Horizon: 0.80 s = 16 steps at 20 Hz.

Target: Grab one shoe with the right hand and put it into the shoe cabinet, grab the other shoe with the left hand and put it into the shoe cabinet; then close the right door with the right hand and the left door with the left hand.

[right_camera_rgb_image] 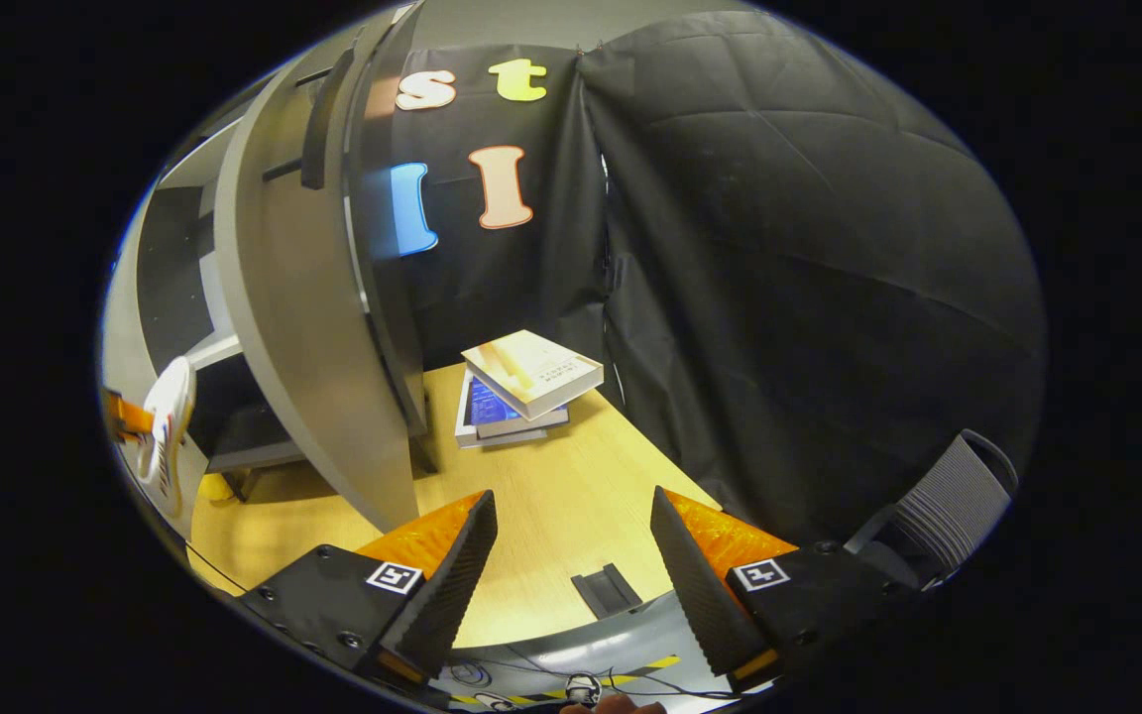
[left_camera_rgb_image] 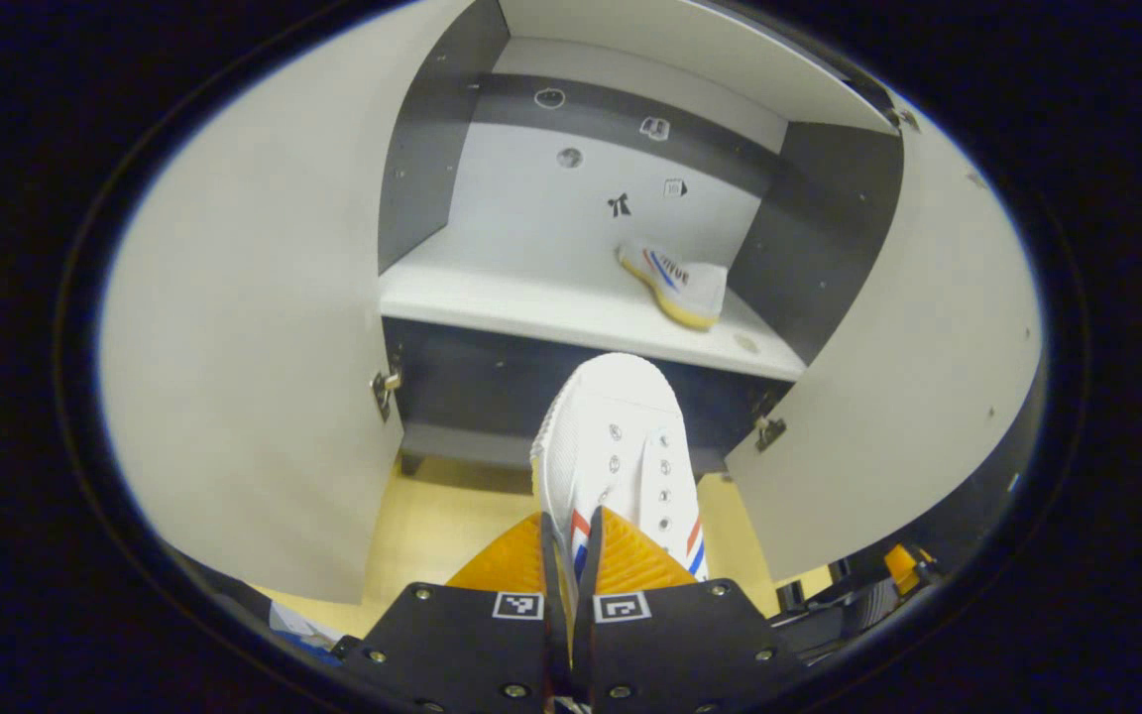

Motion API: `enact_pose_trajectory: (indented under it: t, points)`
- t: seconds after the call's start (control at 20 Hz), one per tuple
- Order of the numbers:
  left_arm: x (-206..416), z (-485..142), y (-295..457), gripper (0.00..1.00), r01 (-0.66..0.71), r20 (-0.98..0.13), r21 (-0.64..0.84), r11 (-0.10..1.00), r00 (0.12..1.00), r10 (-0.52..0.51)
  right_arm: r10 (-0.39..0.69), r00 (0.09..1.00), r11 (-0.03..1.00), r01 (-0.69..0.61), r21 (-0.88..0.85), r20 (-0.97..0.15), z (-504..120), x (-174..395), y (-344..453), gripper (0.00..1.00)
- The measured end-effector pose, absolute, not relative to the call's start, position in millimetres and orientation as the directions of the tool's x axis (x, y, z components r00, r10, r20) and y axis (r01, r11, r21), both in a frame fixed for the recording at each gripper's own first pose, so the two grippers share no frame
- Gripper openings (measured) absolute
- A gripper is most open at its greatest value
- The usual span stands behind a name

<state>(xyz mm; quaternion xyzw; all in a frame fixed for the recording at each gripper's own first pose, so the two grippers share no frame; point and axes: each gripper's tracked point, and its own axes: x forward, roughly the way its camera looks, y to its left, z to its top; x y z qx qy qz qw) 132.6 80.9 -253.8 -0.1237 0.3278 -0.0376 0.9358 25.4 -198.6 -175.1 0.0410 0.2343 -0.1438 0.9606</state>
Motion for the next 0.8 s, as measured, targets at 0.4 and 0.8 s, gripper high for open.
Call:
enact_pose_trajectory:
  t: [0.4, 0.8]
  points:
    - [129.4, -260.7, 70.1, 0.03, -0.004, -0.495, -0.207, 0.978, 0.863, -0.101, -0.329, 0.839, 0.927, 0.374, 0.02, -0.434, -167.6, 21.2, -228.8, 0.98]
    - [127.0, -264.4, 69.3, 0.03, -0.051, -0.462, -0.254, 0.966, 0.883, -0.075, -0.457, 0.789, 0.856, 0.516, 0.039, -0.409, -156.7, -5.0, -269.0, 0.98]
